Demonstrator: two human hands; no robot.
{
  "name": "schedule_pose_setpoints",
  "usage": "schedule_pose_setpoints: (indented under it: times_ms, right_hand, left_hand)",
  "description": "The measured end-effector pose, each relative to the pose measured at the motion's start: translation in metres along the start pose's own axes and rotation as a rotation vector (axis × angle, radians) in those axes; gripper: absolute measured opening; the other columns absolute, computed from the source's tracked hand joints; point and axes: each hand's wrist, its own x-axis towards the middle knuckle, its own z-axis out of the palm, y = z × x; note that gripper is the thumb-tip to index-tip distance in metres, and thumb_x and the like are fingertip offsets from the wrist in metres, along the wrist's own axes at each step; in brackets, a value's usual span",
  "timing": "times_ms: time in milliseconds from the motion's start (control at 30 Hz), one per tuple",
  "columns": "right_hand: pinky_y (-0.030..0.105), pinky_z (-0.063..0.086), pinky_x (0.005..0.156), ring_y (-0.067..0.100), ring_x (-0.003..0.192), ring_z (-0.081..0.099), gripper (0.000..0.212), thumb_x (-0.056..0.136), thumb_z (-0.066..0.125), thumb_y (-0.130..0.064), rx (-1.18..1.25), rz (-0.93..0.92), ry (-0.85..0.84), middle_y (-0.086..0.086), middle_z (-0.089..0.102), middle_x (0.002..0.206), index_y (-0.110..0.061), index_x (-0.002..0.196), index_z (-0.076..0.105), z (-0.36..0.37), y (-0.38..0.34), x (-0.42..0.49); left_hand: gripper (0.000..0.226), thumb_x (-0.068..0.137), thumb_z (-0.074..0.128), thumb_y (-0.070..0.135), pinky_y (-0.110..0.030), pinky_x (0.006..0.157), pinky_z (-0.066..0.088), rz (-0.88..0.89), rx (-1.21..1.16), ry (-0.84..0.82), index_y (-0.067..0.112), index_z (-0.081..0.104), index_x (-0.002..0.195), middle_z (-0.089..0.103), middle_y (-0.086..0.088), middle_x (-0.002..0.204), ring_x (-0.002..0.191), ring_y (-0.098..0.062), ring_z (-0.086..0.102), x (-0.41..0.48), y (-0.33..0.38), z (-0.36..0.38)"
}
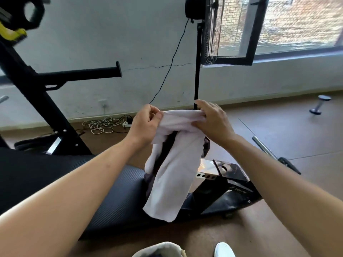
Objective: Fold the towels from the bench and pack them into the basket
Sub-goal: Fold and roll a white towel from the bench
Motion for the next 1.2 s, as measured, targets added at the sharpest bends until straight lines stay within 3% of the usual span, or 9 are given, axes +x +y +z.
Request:
schedule_pose_setpoints:
  times_ms: [133, 300, 467, 533, 633, 800, 900, 1067, 1200]
  right_hand:
    - [0.036, 0.043, 0.085, 0.034, 0.106, 0.057, 0.019, 0.088, 0.069, -0.027, -0.126, 0.028, -0.095, 0.007, 0.064, 0.101, -0.014, 0.101, 0.074, 0.009, -0.005, 0.026]
    - [0.038, 0.046, 0.081, 0.029, 0.105, 0.046, 0.025, 0.098, 0.061, -0.036, -0.188, 0.095, -0.111, 0.007, 0.055, 0.105, -0.015, 0.094, 0.075, 0.012, -0.029, 0.039]
    - [0.033, 0.046, 0.062, 0.034, 0.068, 0.062, 0.028, 0.089, 0.059, -0.011, 0.129, 0.124, -0.135, 0.008, 0.055, 0.062, -0.012, 0.061, 0.055, 0.025, -0.087, 0.071]
    - [0.038, 0.051, 0.070, 0.025, 0.066, 0.057, 0.028, 0.088, 0.062, -0.012, 0.284, 0.124, -0.176, 0.001, 0.054, 0.060, -0.018, 0.062, 0.057, 0.030, -0.106, 0.082]
    - [0.038, 0.060, 0.080, 0.020, 0.075, 0.062, 0.021, 0.094, 0.071, -0.020, 0.497, 0.155, -0.249, 0.009, 0.062, 0.077, -0.002, 0.085, 0.068, 0.035, -0.133, 0.077]
    - [0.024, 0.052, 0.068, 0.008, 0.066, 0.058, 0.014, 0.091, 0.077, -0.028, 0.529, 0.053, -0.389, -0.001, 0.063, 0.076, -0.016, 0.086, 0.070, 0.037, -0.163, 0.018]
    - [0.032, 0.053, 0.071, 0.010, 0.073, 0.057, 0.023, 0.075, 0.089, -0.018, 0.467, -0.085, -0.543, 0.003, 0.065, 0.081, -0.016, 0.091, 0.073, 0.035, -0.170, -0.022]
    - [0.030, 0.041, 0.063, 0.012, 0.065, 0.045, 0.021, 0.087, 0.080, -0.027, 0.515, -0.042, -0.487, 0.000, 0.054, 0.069, -0.009, 0.081, 0.070, 0.031, -0.184, -0.085]
    - [0.023, 0.036, 0.061, 0.004, 0.056, 0.039, 0.038, 0.092, 0.073, -0.033, 0.362, -0.024, -0.594, -0.015, 0.046, 0.054, -0.026, 0.057, 0.062, 0.013, -0.186, -0.131]
  left_hand:
    - [0.010, 0.104, 0.055, 0.021, -0.024, 0.074, 0.036, -0.049, -0.007, 0.066, 0.011, 0.057, 0.103, 0.057, 0.002, 0.090, 0.085, -0.017, 0.052, -0.007, -0.001, -0.016]
    - [0.018, 0.105, 0.052, 0.026, -0.032, 0.085, 0.041, -0.250, -0.061, 0.205, 0.009, 0.058, 0.109, 0.059, -0.006, 0.107, 0.097, -0.022, 0.053, -0.008, -0.024, -0.052]
    - [0.021, 0.106, 0.049, 0.030, -0.030, 0.076, 0.038, -0.356, -0.159, 0.320, 0.010, 0.057, 0.107, 0.056, -0.002, 0.099, 0.084, -0.016, 0.049, -0.020, -0.035, -0.084]
    - [0.022, 0.105, 0.051, 0.031, -0.034, 0.081, 0.045, -0.376, -0.182, 0.343, 0.011, 0.059, 0.107, 0.059, -0.001, 0.103, 0.088, -0.015, 0.053, -0.027, -0.040, -0.103]
    - [0.017, 0.101, 0.057, 0.032, -0.041, 0.085, 0.052, -0.386, -0.210, 0.374, 0.016, 0.063, 0.098, 0.064, -0.001, 0.102, 0.094, -0.020, 0.059, -0.043, -0.049, -0.134]
    - [0.010, 0.096, 0.068, 0.024, -0.021, 0.064, 0.050, -0.358, -0.277, 0.275, 0.022, 0.068, 0.086, 0.067, 0.005, 0.082, 0.072, -0.007, 0.059, -0.094, -0.051, -0.172]
    - [0.008, 0.093, 0.072, 0.023, -0.015, 0.059, 0.049, -0.346, -0.210, 0.238, 0.019, 0.074, 0.086, 0.069, 0.005, 0.078, 0.063, 0.003, 0.060, -0.130, -0.053, -0.193]
    - [0.016, 0.091, 0.076, 0.027, -0.027, 0.065, 0.045, -0.419, -0.285, 0.346, 0.019, 0.074, 0.077, 0.063, 0.002, 0.074, 0.070, -0.010, 0.054, -0.184, -0.047, -0.220]
    - [0.017, 0.090, 0.076, 0.028, -0.029, 0.068, 0.046, -0.410, -0.307, 0.249, 0.015, 0.076, 0.079, 0.067, -0.001, 0.076, 0.072, -0.011, 0.058, -0.225, -0.023, -0.226]
